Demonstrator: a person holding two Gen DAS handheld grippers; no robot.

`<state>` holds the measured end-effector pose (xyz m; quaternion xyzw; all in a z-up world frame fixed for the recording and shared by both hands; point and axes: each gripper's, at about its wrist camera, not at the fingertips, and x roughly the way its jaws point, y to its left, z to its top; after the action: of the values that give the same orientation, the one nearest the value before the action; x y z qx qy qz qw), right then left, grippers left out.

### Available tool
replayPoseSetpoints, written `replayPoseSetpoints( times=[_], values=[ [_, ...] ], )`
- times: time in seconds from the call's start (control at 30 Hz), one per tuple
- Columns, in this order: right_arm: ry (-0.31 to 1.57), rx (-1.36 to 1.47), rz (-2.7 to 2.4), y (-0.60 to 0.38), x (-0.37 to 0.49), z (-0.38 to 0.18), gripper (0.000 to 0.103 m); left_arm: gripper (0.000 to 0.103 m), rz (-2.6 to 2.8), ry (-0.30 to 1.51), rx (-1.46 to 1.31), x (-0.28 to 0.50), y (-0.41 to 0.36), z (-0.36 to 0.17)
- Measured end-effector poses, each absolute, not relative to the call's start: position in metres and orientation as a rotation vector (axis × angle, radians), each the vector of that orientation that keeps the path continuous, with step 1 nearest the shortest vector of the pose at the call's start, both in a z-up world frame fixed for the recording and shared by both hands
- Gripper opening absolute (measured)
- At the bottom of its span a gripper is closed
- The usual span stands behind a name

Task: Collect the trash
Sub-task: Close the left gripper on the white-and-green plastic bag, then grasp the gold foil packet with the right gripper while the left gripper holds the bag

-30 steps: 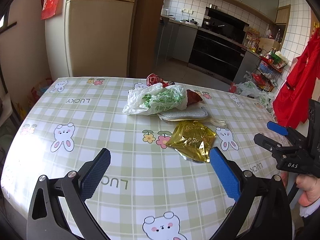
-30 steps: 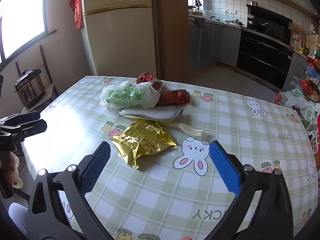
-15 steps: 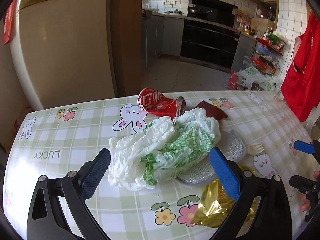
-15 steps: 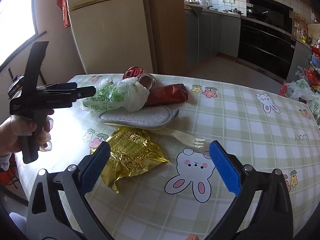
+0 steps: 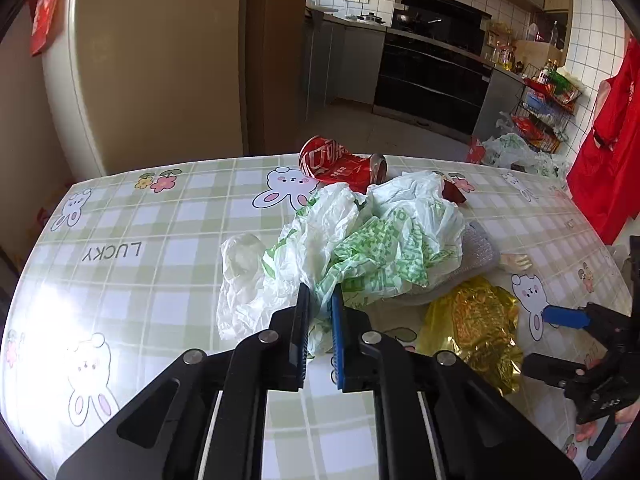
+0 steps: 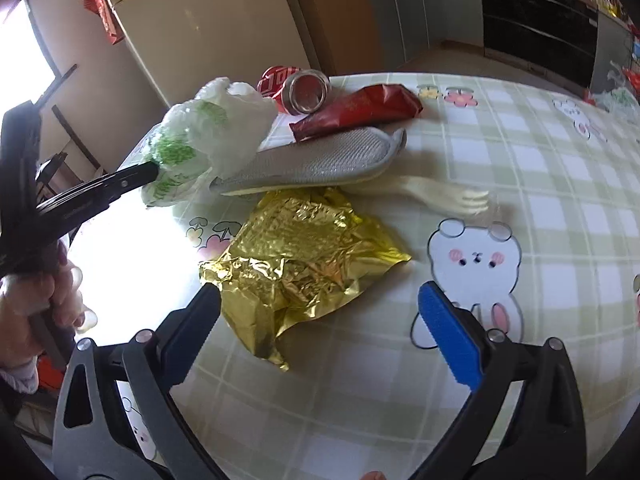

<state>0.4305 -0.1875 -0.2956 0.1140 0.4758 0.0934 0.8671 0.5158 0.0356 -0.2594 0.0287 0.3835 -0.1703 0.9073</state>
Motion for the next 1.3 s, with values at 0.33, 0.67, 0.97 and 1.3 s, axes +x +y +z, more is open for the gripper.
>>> replayPoseSetpoints(
  times=[0.33,0.67,0.97,1.3],
  values=[
    [1.022,0.247,-0.002,-0.159,0.462,-0.308,0.097,0.01,-0.324,0.76,0.017,0.454,0.06,-0.235],
    [1.048,0.341,0.069,-0.168,0.443,-0.295,0.062,0.01,-0.295,0.749,-0.087,0.411,0.08,-0.223],
    [1.069,0.354,0.149,-0.181,0.385,-0.291,0.006,0.01,-0.28,0.775,-0.1,0.351,0.07,-0.224],
    [1.013,0.361,0.162,-0.21,0.326,-0.274,0.005,0.01,-0.249,0.778,-0.12,0.297,0.066,-0.216]
  ],
)
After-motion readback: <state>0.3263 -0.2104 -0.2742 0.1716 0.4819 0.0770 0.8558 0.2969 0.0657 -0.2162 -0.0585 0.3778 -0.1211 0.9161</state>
